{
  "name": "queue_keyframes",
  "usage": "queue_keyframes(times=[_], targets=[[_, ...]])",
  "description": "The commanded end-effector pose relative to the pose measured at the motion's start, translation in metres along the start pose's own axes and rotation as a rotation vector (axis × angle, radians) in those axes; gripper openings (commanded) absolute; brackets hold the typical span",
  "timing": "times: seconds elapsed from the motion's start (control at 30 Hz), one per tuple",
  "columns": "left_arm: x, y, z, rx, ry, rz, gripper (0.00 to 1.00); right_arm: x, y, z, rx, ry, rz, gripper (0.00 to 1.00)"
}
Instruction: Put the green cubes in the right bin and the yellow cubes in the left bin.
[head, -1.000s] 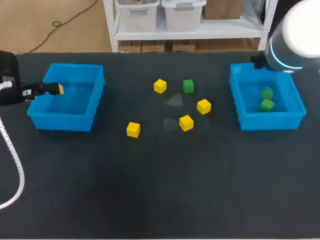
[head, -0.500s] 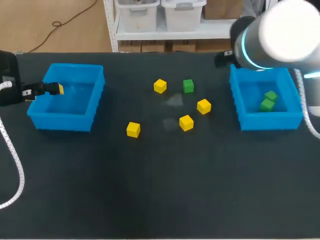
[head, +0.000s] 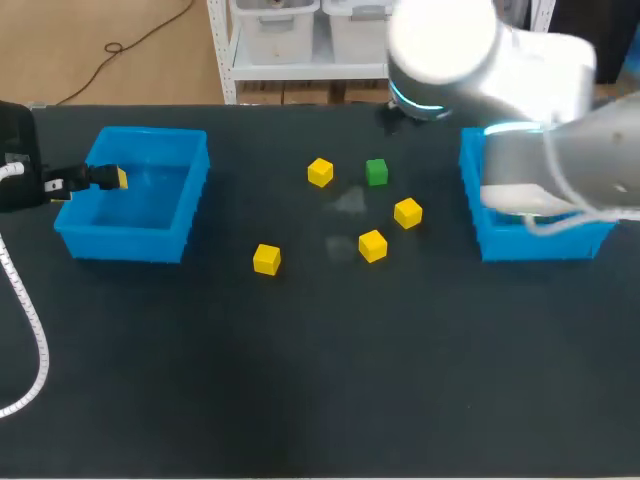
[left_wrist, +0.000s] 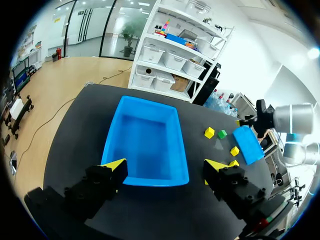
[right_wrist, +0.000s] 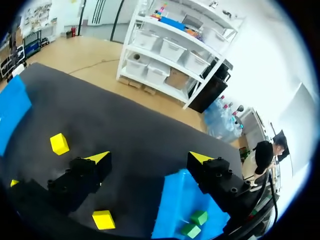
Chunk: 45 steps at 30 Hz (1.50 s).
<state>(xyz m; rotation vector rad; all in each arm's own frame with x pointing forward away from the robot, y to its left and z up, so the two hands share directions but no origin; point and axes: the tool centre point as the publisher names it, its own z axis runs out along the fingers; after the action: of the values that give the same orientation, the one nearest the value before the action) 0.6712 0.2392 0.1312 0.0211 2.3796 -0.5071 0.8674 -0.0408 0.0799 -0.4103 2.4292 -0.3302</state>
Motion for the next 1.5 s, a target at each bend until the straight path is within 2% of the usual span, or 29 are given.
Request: queue_keyframes(times=[0.03,0.23,0.6,0.77,0.9,1.07,1.5], targets=[[-0.001,-0.003,0.001,-0.013,0.003,-0.001,1.00,-0.004,0.008,0.009,0.004,0.049,-0.004,1.00],[-0.001,-0.003,0.001,-0.013,0.003,-0.001,1.00,0.001,0.011,0.009,-0.057,0.104,0.029,1.00],[-0.001,-0.003,0.001,-0.013,0.003,-0.001,1.00,0.013,0.031,-0.001,-0.150,0.111,0.018,1.00],[-0.001,-0.003,0.001,-0.013,0.003,-0.001,1.00,0.017,0.037,-0.001,-0.194,0.140,0.025,1.00],[-0.001,-0.003,0.001,-0.013,0.003,-0.001,1.00,0.020,0.039,0.002,-0.192,0.138,0.020,1.00],[-0.001,-0.003,0.001,-0.013,0.003,-0.001,1.00,0.016,0.031,-0.009,-0.174,0.057,0.037,1.00],[-0.001,-0.003,0.001,-0.013,0.003,-0.001,1.00,0.016,0.031,-0.009,-0.174,0.057,0.037,1.00]])
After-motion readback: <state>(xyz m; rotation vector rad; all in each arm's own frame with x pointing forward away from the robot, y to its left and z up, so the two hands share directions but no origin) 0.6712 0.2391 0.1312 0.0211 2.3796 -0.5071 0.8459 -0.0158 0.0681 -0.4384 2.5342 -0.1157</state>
